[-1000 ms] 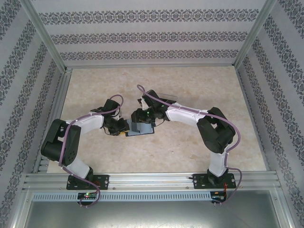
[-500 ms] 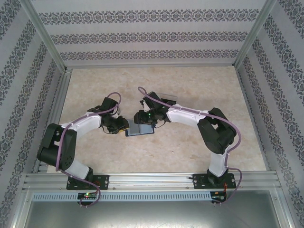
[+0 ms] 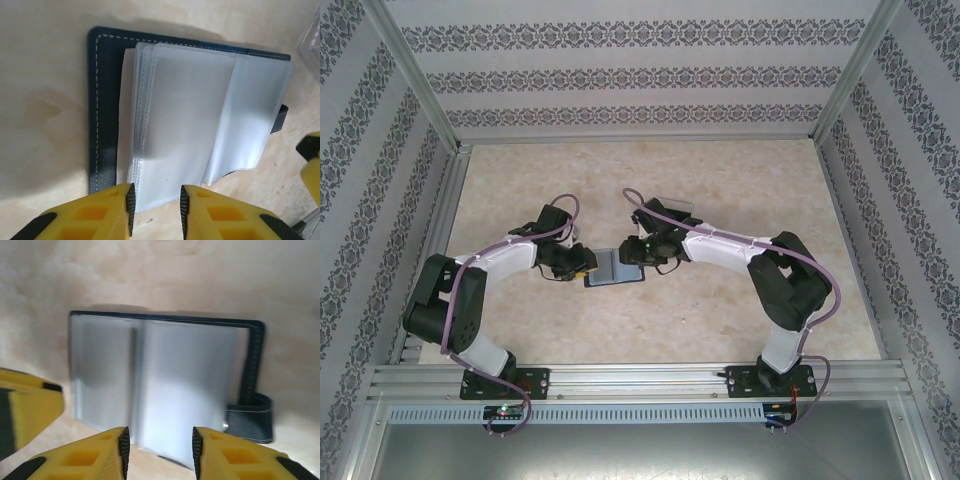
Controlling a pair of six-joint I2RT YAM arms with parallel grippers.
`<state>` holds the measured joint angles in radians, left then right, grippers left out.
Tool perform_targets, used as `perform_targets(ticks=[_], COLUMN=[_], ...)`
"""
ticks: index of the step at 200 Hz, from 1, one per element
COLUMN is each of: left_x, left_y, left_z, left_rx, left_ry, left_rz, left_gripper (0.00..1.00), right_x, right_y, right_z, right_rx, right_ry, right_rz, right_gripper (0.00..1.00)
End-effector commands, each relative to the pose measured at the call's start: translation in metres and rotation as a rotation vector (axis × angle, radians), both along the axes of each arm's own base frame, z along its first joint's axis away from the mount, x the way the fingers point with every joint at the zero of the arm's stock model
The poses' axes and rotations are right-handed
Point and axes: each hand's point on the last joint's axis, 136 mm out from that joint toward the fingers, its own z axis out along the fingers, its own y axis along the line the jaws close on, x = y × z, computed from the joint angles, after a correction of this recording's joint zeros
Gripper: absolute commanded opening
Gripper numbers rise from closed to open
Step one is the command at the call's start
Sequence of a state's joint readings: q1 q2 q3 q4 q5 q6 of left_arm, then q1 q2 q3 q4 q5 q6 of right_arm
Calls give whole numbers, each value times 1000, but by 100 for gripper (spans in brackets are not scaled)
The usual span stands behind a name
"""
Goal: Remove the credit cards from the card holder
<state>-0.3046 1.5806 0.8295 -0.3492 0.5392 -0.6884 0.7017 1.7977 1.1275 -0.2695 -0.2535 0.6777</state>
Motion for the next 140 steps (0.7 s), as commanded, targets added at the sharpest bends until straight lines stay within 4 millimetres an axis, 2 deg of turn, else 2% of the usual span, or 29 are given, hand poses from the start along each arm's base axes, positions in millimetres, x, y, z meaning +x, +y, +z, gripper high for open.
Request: perform_targets(ticks=[1, 41, 64, 96, 116, 140], left_x=[7, 11, 10, 10, 8, 7], left_y=[-10, -18, -20, -24, -19, -12], left_z=[1, 6, 3, -2, -9, -6], left_rx=[-17, -2, 8, 27, 71, 123], left_ry=[-18, -41, -35, -26, -5, -18], left_rz=[-16, -41, -54, -66, -66, -60], left_gripper=[33, 33, 33, 33, 32, 33], right_x=[1, -4, -7, -8, -8, -8], right_y=[-20, -36, -38, -38, -37, -35], right_z=[-5, -25, -32, -35, -34, -32], right_rx=[-70, -143, -154, -152, -147, -139], right_ry=[-19, 3, 14, 20, 18, 17], right_rz=[-22, -40, -38, -34, -32, -29], right_gripper=[40, 41, 40, 40, 40, 40])
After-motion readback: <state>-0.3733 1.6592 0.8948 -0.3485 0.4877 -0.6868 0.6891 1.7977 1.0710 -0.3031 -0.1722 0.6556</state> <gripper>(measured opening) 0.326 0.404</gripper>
